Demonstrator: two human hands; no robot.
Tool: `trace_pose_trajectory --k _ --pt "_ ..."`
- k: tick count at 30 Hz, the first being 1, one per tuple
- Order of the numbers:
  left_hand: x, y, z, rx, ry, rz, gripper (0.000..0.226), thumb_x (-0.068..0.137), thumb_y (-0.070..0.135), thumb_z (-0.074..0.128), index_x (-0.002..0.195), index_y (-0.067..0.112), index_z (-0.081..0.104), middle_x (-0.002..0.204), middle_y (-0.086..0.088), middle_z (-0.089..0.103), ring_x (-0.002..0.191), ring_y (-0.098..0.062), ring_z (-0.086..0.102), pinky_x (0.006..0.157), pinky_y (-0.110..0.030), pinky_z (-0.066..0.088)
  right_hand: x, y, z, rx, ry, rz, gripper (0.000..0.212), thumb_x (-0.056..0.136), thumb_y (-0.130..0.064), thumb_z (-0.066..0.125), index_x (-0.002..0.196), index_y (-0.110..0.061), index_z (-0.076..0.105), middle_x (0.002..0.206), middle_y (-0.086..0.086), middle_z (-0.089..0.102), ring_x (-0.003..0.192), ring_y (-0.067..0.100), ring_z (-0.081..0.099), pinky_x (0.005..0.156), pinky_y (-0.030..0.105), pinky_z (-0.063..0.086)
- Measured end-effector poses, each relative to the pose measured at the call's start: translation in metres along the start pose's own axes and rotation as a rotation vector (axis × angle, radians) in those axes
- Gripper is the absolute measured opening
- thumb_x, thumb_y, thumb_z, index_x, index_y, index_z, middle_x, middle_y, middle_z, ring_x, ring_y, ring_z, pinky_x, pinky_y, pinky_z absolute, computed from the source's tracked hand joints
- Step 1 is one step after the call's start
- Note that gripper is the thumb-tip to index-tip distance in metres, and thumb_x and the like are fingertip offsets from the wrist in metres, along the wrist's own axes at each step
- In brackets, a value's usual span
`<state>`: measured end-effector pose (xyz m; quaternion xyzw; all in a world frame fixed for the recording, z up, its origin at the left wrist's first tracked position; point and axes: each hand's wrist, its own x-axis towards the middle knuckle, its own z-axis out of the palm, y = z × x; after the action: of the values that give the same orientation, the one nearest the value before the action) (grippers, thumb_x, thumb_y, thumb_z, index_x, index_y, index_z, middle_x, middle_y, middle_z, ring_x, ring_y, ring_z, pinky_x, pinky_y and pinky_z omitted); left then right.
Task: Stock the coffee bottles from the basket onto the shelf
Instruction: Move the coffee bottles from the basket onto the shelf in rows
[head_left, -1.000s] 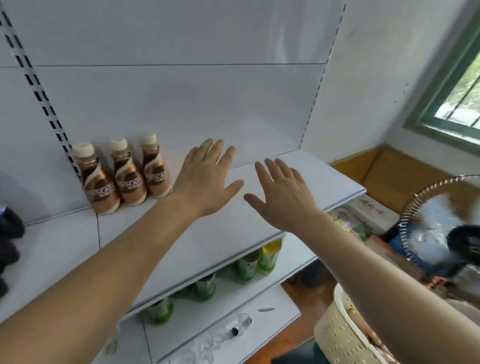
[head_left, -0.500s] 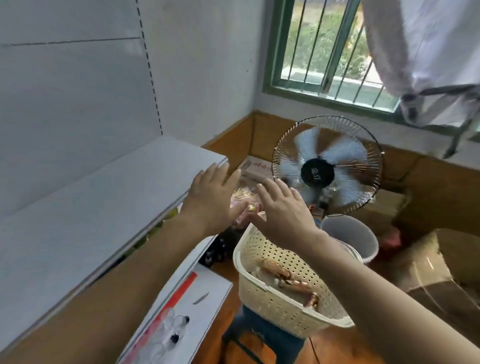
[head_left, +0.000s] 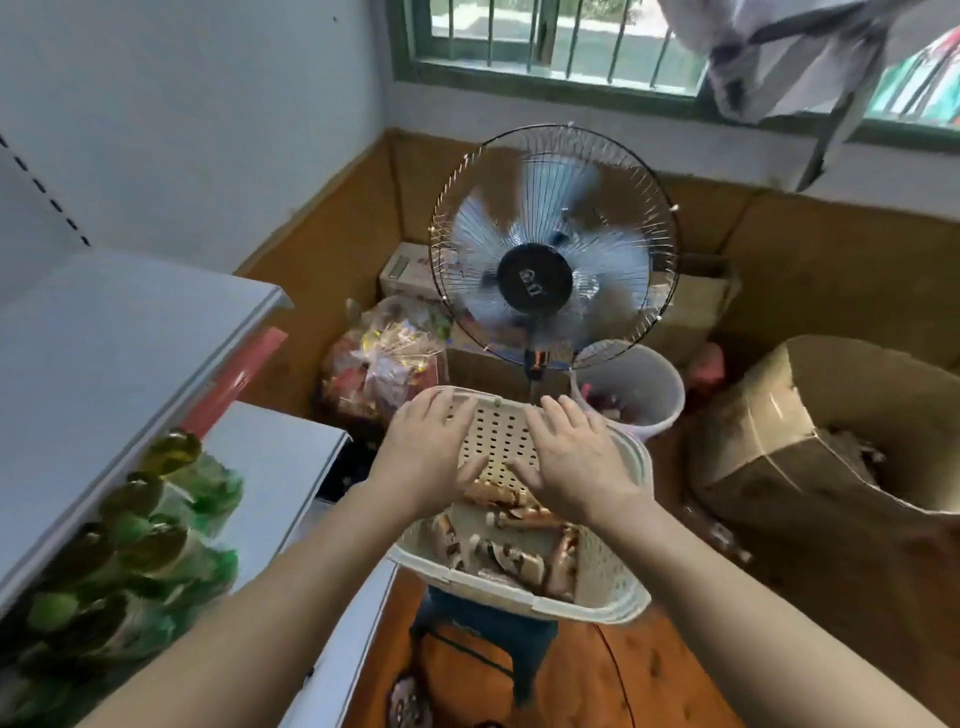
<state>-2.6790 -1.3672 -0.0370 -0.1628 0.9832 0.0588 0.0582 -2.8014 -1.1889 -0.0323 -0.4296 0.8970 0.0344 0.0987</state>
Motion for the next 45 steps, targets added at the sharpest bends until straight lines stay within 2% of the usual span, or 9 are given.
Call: trace_pose_trajectory --k 6,10,16,22,25,29,34,41,45 --pt "0.046 -0.012 0.057 -0.005 -0.152 0.075 0.083 0.103 0.068 0.042 0.17 0.024 0.021 0.176 -0.012 0.025 0.163 -0.033 0.019 0.132 -0.052 0.019 0.018 0.012 0.052 -0.018 -0.15 0.074 0.09 0.106 -0.068 0.046 0.174 -0.021 0.012 0.18 0.013 0.02 0.166 0.035 0.018 0.135 0.055 0.016" --pt "0.065 -0.016 0.092 -0.049 -0.26 0.106 0.084 0.103 0.066 0.048 0.17 0.023 0.019 0.175 -0.012 0.027 0.161 -0.035 0.023 0.132 -0.053 0.022 0.03 0.016 0.086 0.001 -0.231 0.166 0.088 0.107 -0.067 0.043 0.175 -0.022 0.01 0.183 0.014 0.012 0.168 0.037 0.012 0.135 0.057 0.009" --pt "0.078 -0.031 0.146 -0.123 -0.451 0.201 0.096 0.097 0.076 0.048 0.172 0.032 0.007 0.18 -0.008 0.016 0.164 -0.035 0.019 0.133 -0.056 0.021 0.043 0.019 0.145 0.082 -0.338 0.228 0.087 0.103 -0.066 0.052 0.171 -0.025 0.018 0.18 0.014 0.02 0.167 0.038 0.016 0.133 0.062 0.019" --pt "0.095 -0.04 0.202 -0.15 -0.563 0.16 0.102 0.092 0.082 0.049 0.171 0.037 0.003 0.178 -0.01 0.021 0.16 -0.037 0.03 0.129 -0.06 0.03 0.052 0.027 0.203 0.139 -0.464 0.244 0.087 0.108 -0.065 0.039 0.174 -0.022 0.003 0.183 0.014 0.006 0.169 0.041 0.004 0.135 0.062 0.015" --pt "0.103 -0.039 0.225 -0.178 -0.701 0.177 0.12 0.083 0.086 0.059 0.17 0.038 -0.009 0.181 -0.005 0.004 0.164 -0.041 0.015 0.129 -0.065 0.025 0.059 0.04 0.23 0.18 -0.505 0.236 0.084 0.106 -0.065 0.031 0.174 -0.024 0.003 0.184 0.009 0.001 0.17 0.036 -0.001 0.136 0.062 0.01" --pt "0.117 -0.039 0.252 -0.168 -0.808 0.184 0.131 0.076 0.089 0.063 0.17 0.037 -0.011 0.18 0.003 -0.011 0.165 -0.038 -0.009 0.132 -0.065 0.006 0.073 0.051 0.267 0.21 -0.603 0.21 0.084 0.111 -0.052 0.043 0.175 -0.026 -0.005 0.184 0.005 -0.007 0.17 0.032 -0.01 0.135 0.063 0.009" --pt "0.131 -0.049 0.3 -0.163 -0.869 0.129 0.142 0.065 0.1 0.061 0.17 0.039 -0.012 0.181 0.001 -0.009 0.167 -0.034 -0.006 0.133 -0.062 0.007 0.083 0.049 0.306 0.245 -0.594 0.154 0.089 0.107 -0.067 0.044 0.175 -0.023 0.007 0.183 0.005 0.013 0.169 0.032 0.01 0.134 0.06 0.018" --pt "0.131 -0.061 0.341 -0.057 -0.917 0.192 0.134 0.07 0.087 0.073 0.172 0.032 0.004 0.181 -0.005 -0.005 0.167 -0.03 -0.01 0.133 -0.058 0.002 0.088 0.051 0.347 0.218 -0.658 0.15 0.085 0.104 -0.069 0.048 0.172 -0.022 0.027 0.173 0.008 0.037 0.162 0.034 0.029 0.131 0.057 0.027" --pt "0.128 -0.065 0.362 -0.062 -0.871 0.174 0.123 0.076 0.096 0.056 0.172 0.029 0.017 0.181 -0.005 0.011 0.167 -0.029 0.0 0.132 -0.056 0.004 0.096 0.054 0.358 0.212 -0.694 0.146 0.086 0.104 -0.068 0.05 0.172 -0.022 0.025 0.171 0.006 0.04 0.16 0.033 0.032 0.131 0.057 0.027"
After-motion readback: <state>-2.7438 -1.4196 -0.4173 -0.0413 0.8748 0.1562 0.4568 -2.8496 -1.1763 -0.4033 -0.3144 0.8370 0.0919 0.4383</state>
